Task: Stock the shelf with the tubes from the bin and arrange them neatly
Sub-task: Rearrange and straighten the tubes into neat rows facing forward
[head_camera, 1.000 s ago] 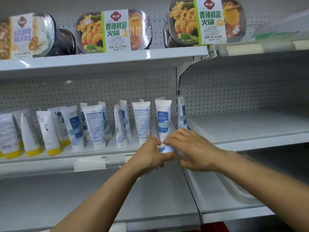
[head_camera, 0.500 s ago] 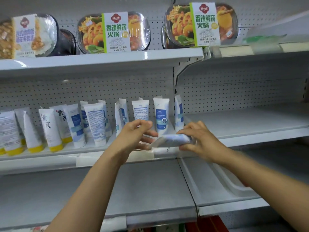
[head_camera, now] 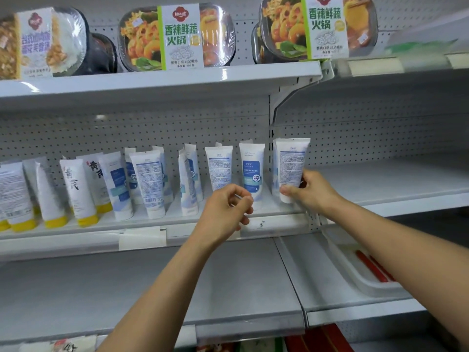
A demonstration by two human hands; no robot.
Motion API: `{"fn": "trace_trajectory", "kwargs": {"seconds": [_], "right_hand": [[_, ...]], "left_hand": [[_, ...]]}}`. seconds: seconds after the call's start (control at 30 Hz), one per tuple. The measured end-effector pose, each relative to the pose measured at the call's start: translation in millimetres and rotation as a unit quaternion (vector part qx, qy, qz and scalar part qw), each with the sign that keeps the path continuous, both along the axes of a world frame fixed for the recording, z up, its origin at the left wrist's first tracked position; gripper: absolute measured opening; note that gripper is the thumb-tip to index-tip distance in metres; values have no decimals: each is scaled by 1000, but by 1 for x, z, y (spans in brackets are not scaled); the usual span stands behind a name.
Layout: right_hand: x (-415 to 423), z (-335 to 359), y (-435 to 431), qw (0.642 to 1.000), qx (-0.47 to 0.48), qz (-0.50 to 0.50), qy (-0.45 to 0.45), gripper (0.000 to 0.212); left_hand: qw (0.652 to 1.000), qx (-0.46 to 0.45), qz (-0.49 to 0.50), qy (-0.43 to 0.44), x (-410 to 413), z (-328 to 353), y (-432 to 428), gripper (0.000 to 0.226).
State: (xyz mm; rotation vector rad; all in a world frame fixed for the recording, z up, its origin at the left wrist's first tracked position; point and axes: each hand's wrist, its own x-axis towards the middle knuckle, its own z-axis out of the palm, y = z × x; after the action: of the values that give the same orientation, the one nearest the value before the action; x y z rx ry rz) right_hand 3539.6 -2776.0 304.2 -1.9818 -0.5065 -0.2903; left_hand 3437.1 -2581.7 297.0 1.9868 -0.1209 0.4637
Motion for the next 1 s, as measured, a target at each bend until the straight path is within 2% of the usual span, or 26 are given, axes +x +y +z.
{"fn": "trace_trajectory", "kwargs": {"seconds": [0.2, 0.43, 0.63, 0.83, 1.0], "right_hand": [[12, -5, 5, 999, -32, -9, 39, 39], [15, -7, 7, 998, -32, -21, 53, 43], [8, -4, 5, 997, -34, -37, 52, 35], [-5, 13, -10, 996, -47, -69, -43, 48], [-3, 54, -24, 979, -2, -91, -184, 19]], "left_hand": [[1000, 5, 0, 0, -2, 4, 1, 8], [999, -33, -25, 6, -5, 3, -6, 10], [999, -20, -49, 8, -14, 16, -12, 10], [998, 44, -45, -24, -24, 43, 2, 9], [987, 143, -37, -63, -16, 82, 27, 9]]}}
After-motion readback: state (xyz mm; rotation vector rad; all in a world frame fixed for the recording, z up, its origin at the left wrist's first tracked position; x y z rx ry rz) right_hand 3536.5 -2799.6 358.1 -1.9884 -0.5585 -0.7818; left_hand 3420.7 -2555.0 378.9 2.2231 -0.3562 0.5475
